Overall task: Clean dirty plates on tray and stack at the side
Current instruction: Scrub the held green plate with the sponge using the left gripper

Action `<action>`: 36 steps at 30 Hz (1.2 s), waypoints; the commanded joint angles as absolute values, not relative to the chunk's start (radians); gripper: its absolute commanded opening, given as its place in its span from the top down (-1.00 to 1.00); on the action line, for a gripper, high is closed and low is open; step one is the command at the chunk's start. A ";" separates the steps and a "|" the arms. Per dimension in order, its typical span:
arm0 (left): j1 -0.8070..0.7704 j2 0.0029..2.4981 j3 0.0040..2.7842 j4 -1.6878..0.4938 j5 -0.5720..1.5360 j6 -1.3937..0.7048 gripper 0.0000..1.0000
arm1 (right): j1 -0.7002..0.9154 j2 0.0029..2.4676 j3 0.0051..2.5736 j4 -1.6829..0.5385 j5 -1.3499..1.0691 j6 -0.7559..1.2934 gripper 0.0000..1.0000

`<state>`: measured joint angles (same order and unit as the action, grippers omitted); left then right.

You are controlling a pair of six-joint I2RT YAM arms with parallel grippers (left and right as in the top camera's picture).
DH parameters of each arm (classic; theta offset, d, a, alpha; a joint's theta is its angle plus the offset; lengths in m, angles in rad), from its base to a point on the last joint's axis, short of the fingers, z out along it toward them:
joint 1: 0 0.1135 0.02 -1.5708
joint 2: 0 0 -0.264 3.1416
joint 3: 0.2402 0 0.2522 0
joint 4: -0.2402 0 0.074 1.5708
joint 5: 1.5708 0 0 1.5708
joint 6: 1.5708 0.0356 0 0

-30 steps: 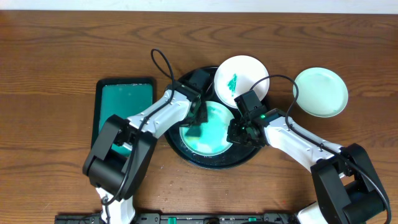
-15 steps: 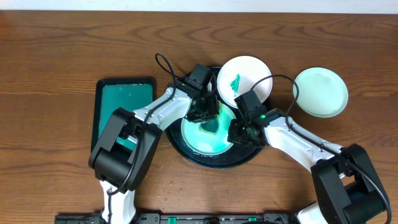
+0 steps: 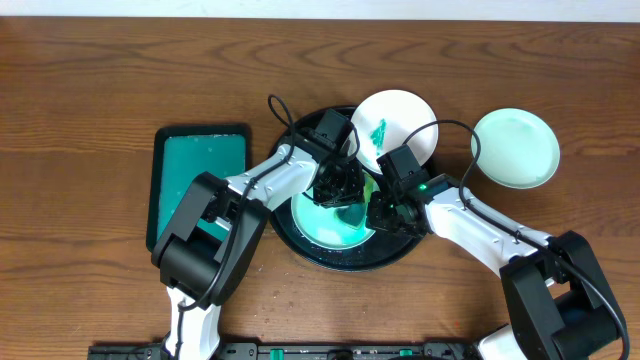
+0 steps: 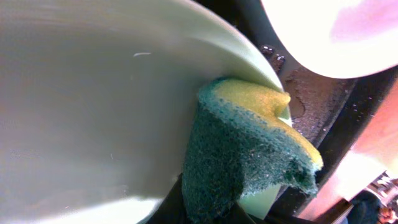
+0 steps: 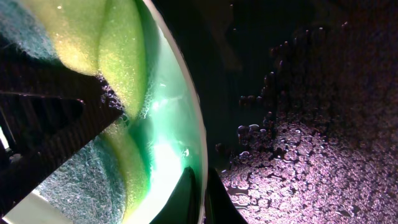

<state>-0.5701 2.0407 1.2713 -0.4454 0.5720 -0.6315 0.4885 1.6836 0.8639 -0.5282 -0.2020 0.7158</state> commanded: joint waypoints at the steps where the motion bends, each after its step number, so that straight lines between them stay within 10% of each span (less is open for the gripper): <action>1: -0.516 2.099 1.237 -0.525 0.350 -0.630 0.86 | 0.503 1.702 0.849 -0.550 -0.192 0.691 0.97; 36: -0.430 1.828 1.401 -0.964 0.013 -0.490 0.85 | 0.506 1.702 0.849 -0.542 -0.188 0.702 0.97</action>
<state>-0.4515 1.8805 1.3918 -0.9432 0.1062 -0.4992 0.4885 1.6836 0.8646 -0.5262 -0.2012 0.7204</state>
